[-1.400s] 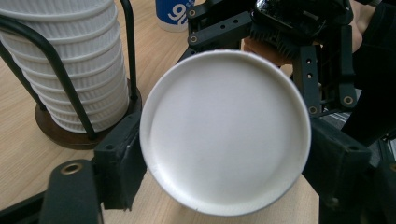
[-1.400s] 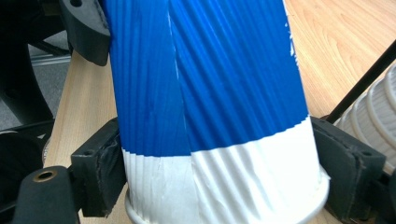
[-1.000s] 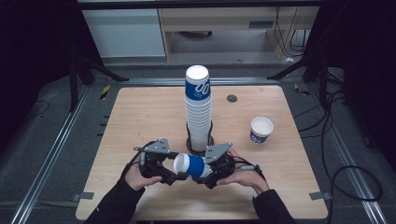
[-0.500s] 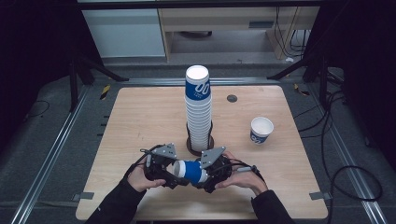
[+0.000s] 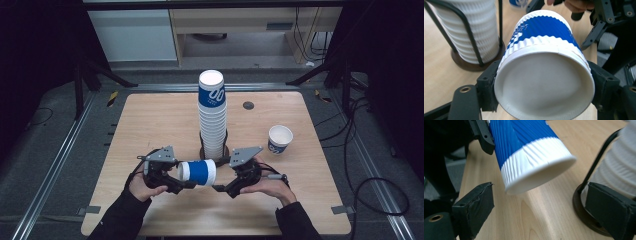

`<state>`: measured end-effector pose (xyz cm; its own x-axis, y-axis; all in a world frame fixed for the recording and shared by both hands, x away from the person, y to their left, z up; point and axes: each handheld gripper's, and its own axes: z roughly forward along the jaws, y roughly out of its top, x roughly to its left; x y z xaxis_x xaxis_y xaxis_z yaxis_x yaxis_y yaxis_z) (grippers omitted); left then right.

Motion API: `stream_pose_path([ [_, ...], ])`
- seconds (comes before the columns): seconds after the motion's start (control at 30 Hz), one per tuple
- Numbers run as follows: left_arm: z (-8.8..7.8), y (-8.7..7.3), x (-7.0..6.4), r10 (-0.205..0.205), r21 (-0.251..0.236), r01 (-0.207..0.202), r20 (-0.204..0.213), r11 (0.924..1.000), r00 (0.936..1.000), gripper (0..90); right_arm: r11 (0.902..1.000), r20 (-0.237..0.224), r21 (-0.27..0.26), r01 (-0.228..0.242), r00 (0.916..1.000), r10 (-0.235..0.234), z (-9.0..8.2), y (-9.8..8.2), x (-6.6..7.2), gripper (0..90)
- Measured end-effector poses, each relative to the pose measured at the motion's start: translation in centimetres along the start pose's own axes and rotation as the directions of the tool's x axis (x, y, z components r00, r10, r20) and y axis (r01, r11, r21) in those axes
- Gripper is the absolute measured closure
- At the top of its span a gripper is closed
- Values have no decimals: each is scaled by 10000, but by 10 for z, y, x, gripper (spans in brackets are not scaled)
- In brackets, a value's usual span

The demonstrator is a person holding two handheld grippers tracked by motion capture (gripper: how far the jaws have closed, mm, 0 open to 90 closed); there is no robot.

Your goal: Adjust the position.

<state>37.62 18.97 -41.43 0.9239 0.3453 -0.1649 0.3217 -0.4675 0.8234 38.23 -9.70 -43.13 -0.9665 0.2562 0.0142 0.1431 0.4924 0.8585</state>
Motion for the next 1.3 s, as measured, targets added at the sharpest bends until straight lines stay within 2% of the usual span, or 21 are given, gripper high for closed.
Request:
stream_pose_path([
  [0.13,-6,0,0,31,-687,-22,136,9976,9999,247,9986,-65,-440,-285,9996,282,-11,-1,-3,82],
  [0.3,-3,-1,-2,88,-1075,-27,565,9942,9984,247,9943,-518,-921,-536,9975,489,-14,-2,-4,79],
  [0.4,-1,-1,-3,188,-1015,-121,651,9948,9977,247,9912,-857,-1115,-713,9944,618,-14,-3,-4,69],
  [0.5,3,-1,-6,263,-1017,-177,834,9947,9962,247,9921,-1146,-1022,-729,9915,611,-9,-5,-3,63],
  [0.63,7,1,-12,460,-997,-350,1111,9944,9927,248,9934,-1418,-932,-664,9885,527,-4,-5,-1,65],
  [0.87,14,2,-17,657,-831,-541,1438,9951,9874,248,9909,-1848,-1220,-568,9822,335,-1,-5,3,95],
  [1.1,17,1,-18,644,-831,-514,1620,9952,9847,250,9900,-2154,-1312,-509,9763,216,2,-5,4,139],
  [1.3,17,1,-18,466,-782,-344,1598,9963,9860,246,9909,-2200,-1252,-498,9753,213,1,-6,4,160],
])
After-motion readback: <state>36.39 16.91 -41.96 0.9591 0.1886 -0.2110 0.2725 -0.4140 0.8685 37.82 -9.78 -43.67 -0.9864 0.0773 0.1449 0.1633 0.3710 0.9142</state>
